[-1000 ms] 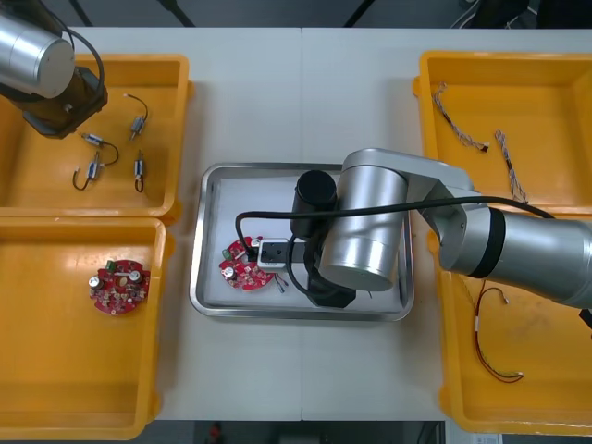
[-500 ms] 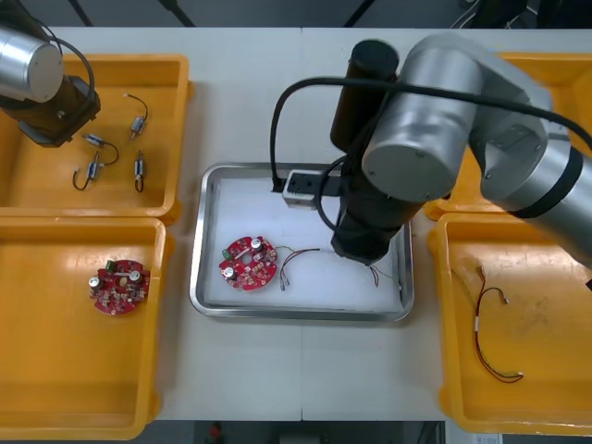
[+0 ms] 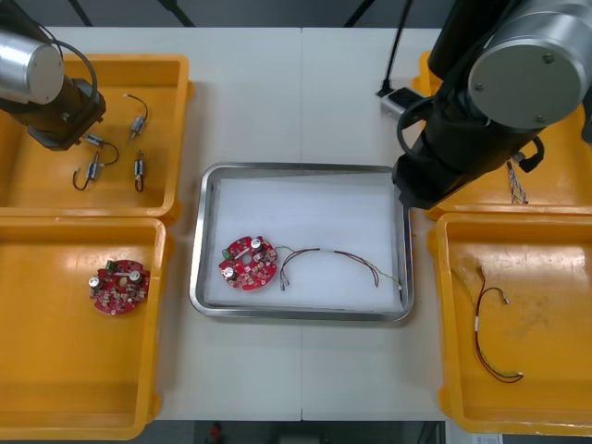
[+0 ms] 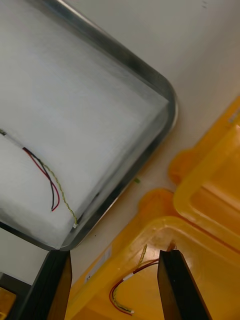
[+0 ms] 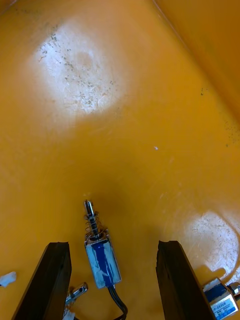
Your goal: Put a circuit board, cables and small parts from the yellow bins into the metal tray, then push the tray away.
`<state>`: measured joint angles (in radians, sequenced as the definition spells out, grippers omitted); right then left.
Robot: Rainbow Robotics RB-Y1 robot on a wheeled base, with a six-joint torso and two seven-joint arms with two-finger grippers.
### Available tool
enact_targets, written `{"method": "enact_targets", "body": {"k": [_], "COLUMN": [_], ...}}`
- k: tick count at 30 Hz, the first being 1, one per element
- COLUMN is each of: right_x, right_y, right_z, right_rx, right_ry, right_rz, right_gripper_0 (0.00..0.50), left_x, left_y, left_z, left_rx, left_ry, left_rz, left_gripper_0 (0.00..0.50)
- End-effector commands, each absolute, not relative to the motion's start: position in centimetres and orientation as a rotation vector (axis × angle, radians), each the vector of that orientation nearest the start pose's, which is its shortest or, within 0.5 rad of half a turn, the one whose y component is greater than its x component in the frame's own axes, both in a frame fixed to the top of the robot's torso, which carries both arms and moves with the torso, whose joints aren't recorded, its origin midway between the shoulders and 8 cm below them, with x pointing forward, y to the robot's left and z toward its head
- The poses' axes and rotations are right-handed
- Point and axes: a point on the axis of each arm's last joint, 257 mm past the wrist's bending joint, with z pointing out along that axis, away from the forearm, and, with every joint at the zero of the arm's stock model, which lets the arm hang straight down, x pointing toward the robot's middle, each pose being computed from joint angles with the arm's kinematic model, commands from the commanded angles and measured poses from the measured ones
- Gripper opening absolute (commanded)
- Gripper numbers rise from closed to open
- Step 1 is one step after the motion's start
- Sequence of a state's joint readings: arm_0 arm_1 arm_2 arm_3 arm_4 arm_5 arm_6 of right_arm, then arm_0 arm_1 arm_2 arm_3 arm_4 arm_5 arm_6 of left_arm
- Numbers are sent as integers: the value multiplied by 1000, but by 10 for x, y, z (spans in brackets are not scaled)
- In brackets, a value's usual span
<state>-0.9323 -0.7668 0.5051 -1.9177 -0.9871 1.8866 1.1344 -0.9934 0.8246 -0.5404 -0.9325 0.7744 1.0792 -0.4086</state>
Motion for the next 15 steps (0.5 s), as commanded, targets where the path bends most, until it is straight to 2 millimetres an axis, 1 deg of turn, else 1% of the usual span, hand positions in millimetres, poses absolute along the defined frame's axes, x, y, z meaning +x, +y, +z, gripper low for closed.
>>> {"method": "enact_targets", "body": {"k": [1,2,5,6,8,9,11,12,14,15], "right_x": [448,448,449,449,450,450,449,449,450,451], "right_y": [-210,-212,-230,-233,-246,-249,-261,-263,-276,-279], "right_z": [-110,-108,-102,-101,-98,-96,-94,-94,-89,-88], "right_rx": [-393,-358,-137,-107,16,43,146,166,228,240], "right_ry": [2716,2718,2726,2727,2720,2718,2712,2711,2697,2696], "right_rz": [-104,-92,-20,-12,19,25,41,45,40,37], "right_gripper_0": [500,500,500,500,500,500,500,500,500,500], "left_x": [657,657,656,656,655,654,652,652,652,652], "left_y": [374,376,375,375,373,373,371,371,372,372], "left_z": [-153,-153,-154,-155,-158,-159,-163,-163,-164,-164], "left_rx": [-1098,-1099,-1104,-1107,-1124,-1131,-1147,-1140,-1126,-1124], "left_ry": [2162,2162,2164,2165,2173,2175,2188,2191,2201,2201], "left_rz": [-238,-235,-243,-246,-261,-268,-291,-286,-278,-277], "left_gripper_0": [500,500,500,500,500,500,500,500,500,500]}}
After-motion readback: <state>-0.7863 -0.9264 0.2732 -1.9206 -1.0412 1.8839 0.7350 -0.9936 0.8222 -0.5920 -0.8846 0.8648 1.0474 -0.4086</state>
